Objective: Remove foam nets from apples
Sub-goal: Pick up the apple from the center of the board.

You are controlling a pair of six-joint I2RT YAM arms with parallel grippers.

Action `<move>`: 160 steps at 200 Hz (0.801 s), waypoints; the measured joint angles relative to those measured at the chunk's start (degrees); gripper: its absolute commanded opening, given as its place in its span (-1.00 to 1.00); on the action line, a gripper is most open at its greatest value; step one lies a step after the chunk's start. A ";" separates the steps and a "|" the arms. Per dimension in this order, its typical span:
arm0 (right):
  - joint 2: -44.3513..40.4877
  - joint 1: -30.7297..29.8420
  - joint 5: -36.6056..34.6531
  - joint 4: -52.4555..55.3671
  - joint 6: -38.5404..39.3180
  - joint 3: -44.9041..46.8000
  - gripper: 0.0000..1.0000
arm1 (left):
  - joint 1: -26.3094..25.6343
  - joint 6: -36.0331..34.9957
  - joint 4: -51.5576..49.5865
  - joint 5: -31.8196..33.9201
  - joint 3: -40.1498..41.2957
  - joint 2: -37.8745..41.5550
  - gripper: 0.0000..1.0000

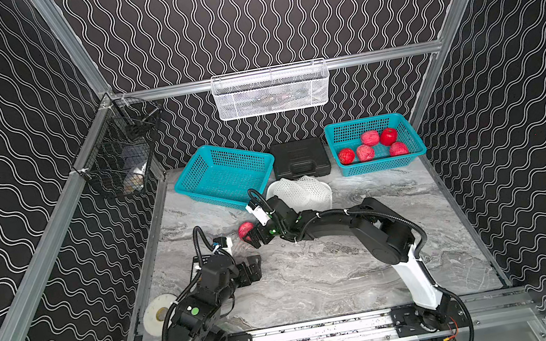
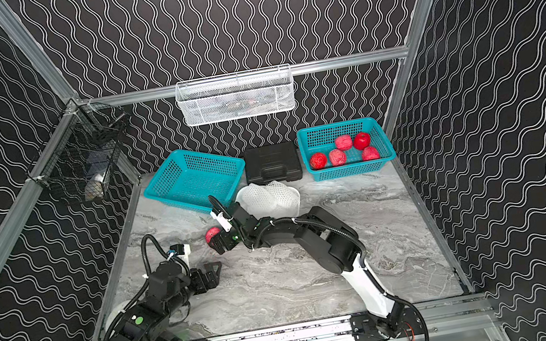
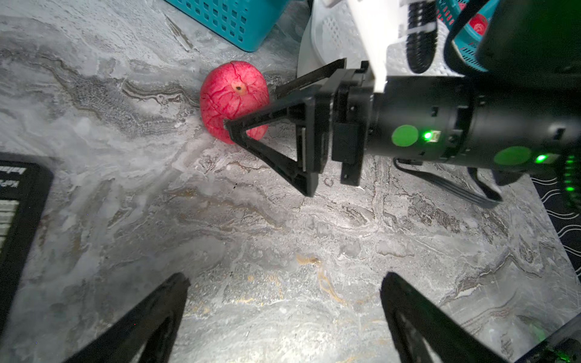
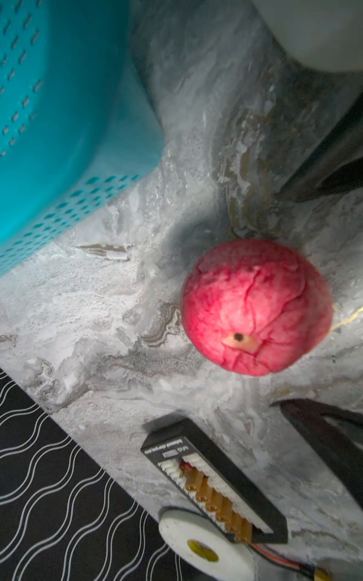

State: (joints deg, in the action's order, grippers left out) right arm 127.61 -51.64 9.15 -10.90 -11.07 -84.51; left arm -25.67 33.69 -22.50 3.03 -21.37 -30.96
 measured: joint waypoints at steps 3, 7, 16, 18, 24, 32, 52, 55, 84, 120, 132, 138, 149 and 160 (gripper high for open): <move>0.46 -0.02 -0.15 -0.09 -0.02 -0.33 1.00 | 0.00 0.00 0.00 0.02 -0.02 -0.02 0.99; 1.09 -0.02 -0.52 -0.15 0.04 -0.85 1.00 | 0.00 -0.02 0.00 0.02 -0.07 -0.09 0.99; 2.47 -0.04 -1.25 -0.15 0.13 -2.08 1.00 | 0.00 -0.04 0.04 0.00 -0.11 -0.28 0.99; 2.75 -0.07 -1.31 -0.11 0.13 -2.36 1.00 | 0.00 -0.07 0.00 0.00 -0.15 -0.33 0.99; 3.61 -0.07 -1.31 -0.07 0.15 -3.17 0.99 | 0.00 -0.11 0.00 0.02 -0.22 -0.33 0.99; 4.63 -0.09 -1.64 -0.15 0.42 -4.31 0.98 | 0.00 -0.63 -0.02 0.02 -0.37 -0.37 0.99; 6.05 -0.22 -2.27 -1.09 0.79 -5.70 0.93 | 0.00 -0.74 -0.02 0.09 -0.52 -0.22 0.99; 6.19 -0.26 -2.36 -1.38 1.05 -5.75 0.91 | 0.00 -0.85 -0.04 0.13 -0.55 -0.20 0.99; 7.37 -0.48 -2.36 -3.43 1.68 -6.27 0.72 | 0.00 -0.85 0.00 0.22 -0.61 -0.11 0.99; 7.19 -0.70 -1.01 -7.82 2.71 -3.50 0.20 | 0.00 -0.87 -0.02 0.28 -0.63 -0.11 0.99; 6.73 -0.74 -0.35 -9.18 2.73 -2.32 0.10 | 0.00 -0.87 -0.02 0.48 -0.63 0.09 0.99; 6.62 -0.74 0.09 -9.66 2.75 -1.92 0.04 | 0.00 -0.87 -0.02 0.63 -0.63 0.15 0.99; 6.54 -0.74 0.81 -10.29 2.80 -1.49 -0.03 | 0.00 -0.87 -0.02 0.90 -0.63 0.17 0.99; 6.34 -0.74 1.51 -10.97 2.95 -0.90 -0.11 | 0.00 -0.87 -0.02 1.14 -0.63 0.15 0.99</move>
State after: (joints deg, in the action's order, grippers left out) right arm 133.95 -52.38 10.66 -21.87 -8.12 -85.41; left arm -25.67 32.82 -22.52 4.16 -22.00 -30.81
